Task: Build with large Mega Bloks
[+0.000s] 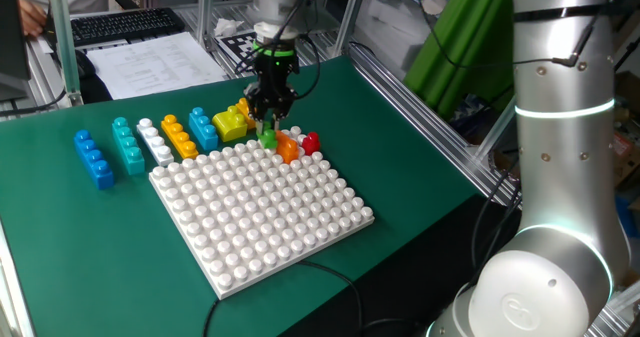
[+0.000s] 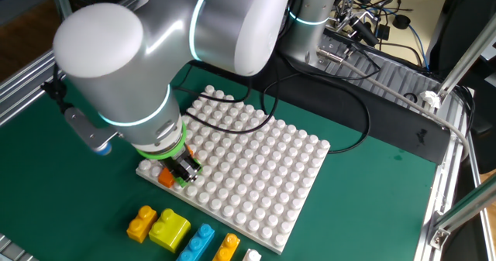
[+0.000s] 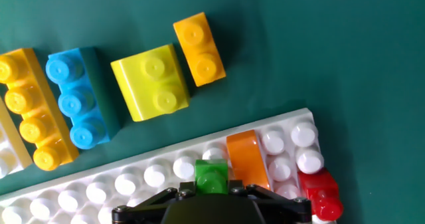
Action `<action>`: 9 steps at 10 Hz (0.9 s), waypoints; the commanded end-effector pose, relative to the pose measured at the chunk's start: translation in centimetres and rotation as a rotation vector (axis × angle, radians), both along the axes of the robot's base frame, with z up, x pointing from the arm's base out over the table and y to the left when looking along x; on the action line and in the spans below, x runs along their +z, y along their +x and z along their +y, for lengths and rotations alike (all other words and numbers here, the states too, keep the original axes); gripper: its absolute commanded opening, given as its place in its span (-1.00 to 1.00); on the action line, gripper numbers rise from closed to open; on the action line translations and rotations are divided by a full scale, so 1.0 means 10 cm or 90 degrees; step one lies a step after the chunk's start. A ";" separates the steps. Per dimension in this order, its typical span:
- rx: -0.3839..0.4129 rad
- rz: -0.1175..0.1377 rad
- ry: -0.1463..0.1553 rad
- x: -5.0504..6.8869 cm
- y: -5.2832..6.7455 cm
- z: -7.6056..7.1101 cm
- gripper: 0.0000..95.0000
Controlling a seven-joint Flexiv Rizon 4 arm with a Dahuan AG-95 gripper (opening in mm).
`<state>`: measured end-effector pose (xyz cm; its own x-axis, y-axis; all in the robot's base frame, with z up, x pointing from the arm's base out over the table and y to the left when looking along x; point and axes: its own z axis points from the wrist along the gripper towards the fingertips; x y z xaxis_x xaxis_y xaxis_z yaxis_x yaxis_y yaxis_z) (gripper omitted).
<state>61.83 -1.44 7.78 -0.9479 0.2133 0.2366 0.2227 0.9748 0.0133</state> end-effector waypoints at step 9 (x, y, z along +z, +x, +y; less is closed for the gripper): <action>0.106 -0.029 0.002 0.01 -0.02 -0.01 -1.00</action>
